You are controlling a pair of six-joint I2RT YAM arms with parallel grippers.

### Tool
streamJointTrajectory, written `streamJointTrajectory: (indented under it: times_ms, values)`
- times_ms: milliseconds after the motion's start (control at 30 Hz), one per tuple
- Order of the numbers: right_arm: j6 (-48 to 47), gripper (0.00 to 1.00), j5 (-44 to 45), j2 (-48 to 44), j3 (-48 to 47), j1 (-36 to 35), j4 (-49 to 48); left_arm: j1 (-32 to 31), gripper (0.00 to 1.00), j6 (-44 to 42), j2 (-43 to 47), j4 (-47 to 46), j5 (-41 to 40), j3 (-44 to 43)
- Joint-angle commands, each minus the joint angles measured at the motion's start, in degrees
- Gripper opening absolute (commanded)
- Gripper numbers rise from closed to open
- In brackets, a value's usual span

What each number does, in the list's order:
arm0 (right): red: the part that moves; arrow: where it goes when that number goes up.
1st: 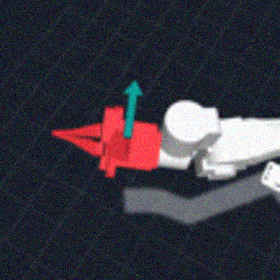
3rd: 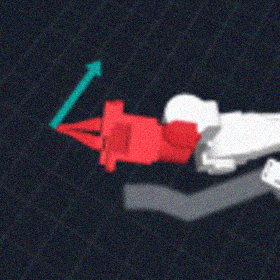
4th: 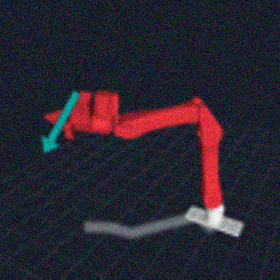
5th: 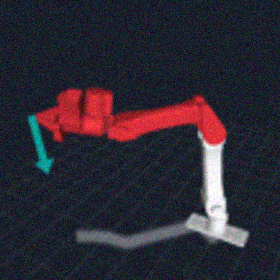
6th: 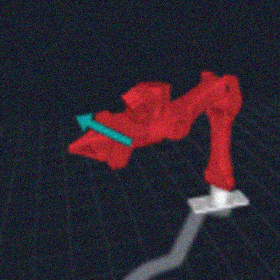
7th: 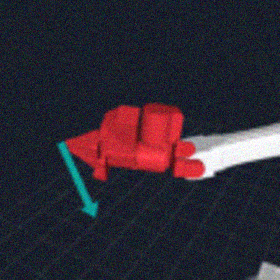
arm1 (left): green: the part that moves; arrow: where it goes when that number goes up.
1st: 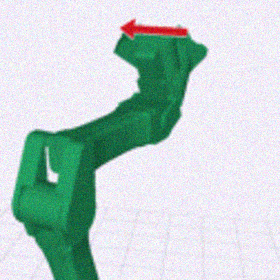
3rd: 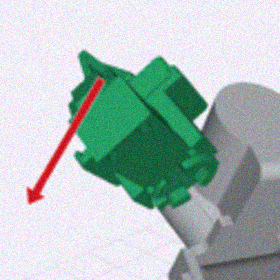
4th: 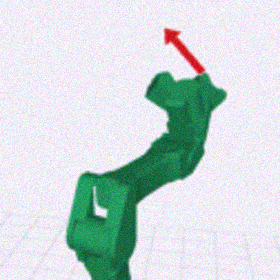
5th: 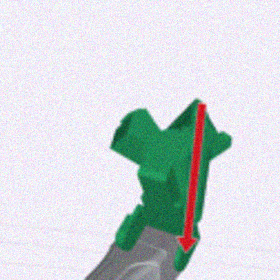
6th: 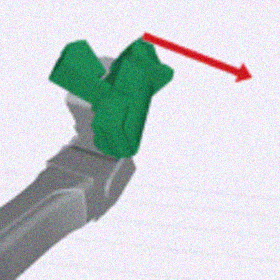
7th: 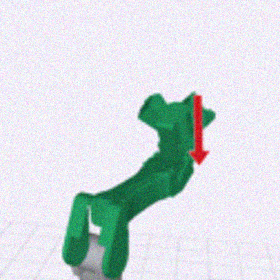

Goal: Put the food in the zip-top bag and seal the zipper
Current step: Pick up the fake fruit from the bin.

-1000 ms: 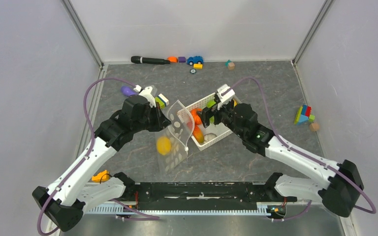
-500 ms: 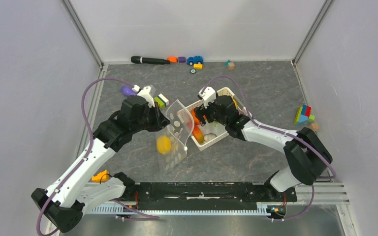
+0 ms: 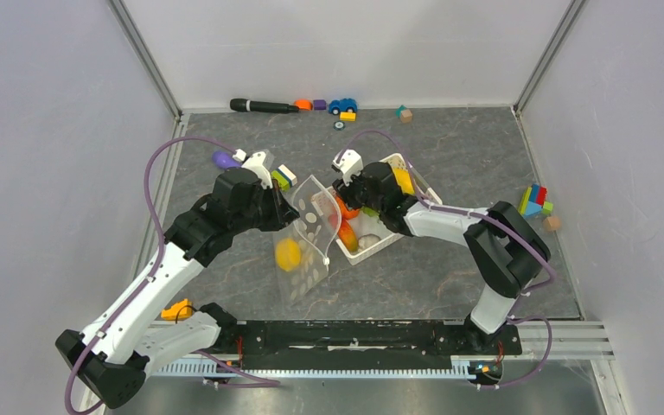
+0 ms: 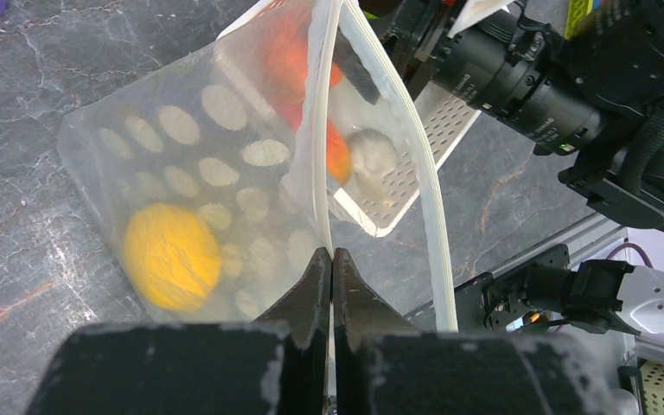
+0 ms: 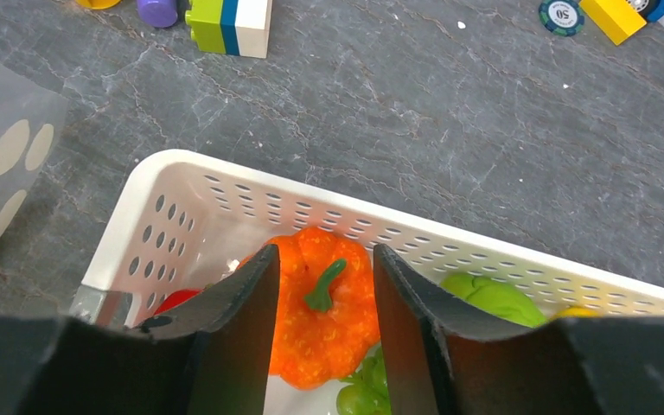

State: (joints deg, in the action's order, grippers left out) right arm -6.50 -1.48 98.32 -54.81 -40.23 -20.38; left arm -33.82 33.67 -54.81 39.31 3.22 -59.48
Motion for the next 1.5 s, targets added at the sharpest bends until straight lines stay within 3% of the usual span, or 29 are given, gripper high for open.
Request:
streamJointTrajectory:
  times_ms: [0, 533, 733, 1233, 1467]
  values:
    - [-0.43, 0.46, -0.28, 2.29, -3.35, -0.16, -2.73, 0.42, 0.02, -1.82, 0.09, -0.99, 0.74, -0.55]
    - [-0.02, 0.29, 1.12, 5.82, -3.59, -0.11, -2.22, 0.51, 0.02, -1.82, 0.09, -0.99, 0.56, -0.51]
    - [0.57, 0.00, 1.12, 5.03, -3.32, -0.08, -1.95, 0.58, 0.02, -1.77, 0.10, -0.99, 0.55, -0.46]
    - [4.39, 0.00, 9.77, -14.38, 5.77, -0.12, -3.66, 0.60, 0.02, -1.64, 0.05, -0.99, 0.90, -0.46]
    - [7.79, 0.00, 2.83, -27.76, 11.97, -0.11, -9.24, 0.62, 0.02, -1.68, 0.12, -0.99, 1.26, -0.46]
